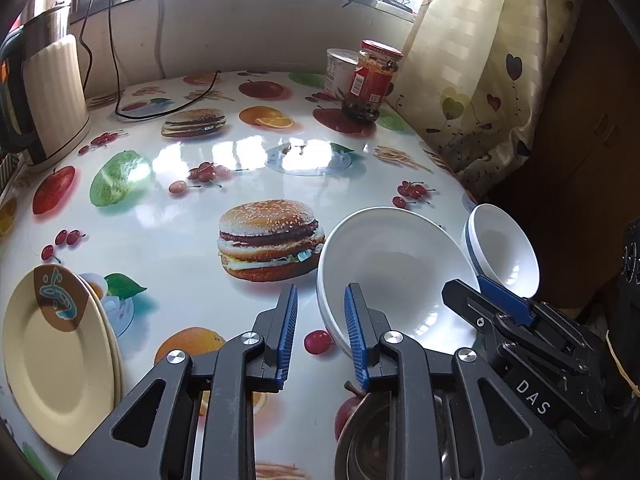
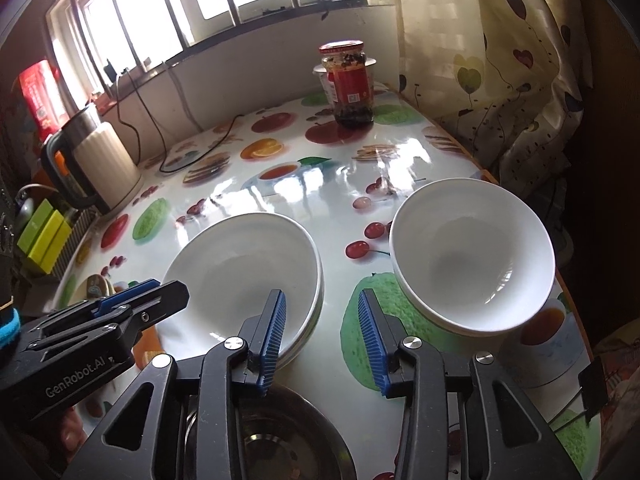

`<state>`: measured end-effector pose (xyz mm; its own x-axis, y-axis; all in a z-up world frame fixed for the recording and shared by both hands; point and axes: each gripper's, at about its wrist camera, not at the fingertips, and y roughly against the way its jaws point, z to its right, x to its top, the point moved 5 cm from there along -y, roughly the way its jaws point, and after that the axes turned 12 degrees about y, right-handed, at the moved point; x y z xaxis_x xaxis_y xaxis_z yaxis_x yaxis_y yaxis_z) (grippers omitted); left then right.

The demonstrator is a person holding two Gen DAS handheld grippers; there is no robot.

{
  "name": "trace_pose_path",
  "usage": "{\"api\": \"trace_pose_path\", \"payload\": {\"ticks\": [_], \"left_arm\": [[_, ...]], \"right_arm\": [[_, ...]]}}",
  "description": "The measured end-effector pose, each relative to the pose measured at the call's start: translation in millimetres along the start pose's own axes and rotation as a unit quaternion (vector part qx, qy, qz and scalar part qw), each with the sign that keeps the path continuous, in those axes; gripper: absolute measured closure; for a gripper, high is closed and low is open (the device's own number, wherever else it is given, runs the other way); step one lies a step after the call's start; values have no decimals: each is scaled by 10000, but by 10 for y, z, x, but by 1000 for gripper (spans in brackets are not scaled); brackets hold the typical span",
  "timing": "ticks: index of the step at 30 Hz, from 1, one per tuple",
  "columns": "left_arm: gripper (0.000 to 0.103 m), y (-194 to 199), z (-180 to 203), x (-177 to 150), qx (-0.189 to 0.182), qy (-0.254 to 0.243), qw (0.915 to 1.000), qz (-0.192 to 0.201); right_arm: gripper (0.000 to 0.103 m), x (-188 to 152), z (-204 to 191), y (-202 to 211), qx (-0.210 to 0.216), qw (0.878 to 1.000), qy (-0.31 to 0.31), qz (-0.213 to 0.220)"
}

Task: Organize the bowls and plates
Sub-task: 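Close both tools on the rim of a white bowl, then lift the white bowl with both tools and carry it over the steel bowl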

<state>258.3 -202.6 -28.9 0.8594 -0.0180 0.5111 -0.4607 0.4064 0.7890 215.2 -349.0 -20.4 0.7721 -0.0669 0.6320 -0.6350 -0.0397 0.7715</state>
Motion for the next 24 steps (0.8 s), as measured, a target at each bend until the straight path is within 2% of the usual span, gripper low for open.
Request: {"api": "trace_pose_path", "payload": {"ticks": [4, 13, 24], "left_arm": [[84, -11, 6, 4, -35, -26, 10000, -8], [90, -24, 42, -3, -54, -102, 9999, 10], [91, -19, 42, 4, -12, -146, 9999, 52]], "right_arm": [[76, 15, -13, -16, -6, 10000, 10, 5], [87, 39, -32, -18, 20, 10000, 11, 40], [89, 56, -60, -24, 7, 10000, 16, 50]]}}
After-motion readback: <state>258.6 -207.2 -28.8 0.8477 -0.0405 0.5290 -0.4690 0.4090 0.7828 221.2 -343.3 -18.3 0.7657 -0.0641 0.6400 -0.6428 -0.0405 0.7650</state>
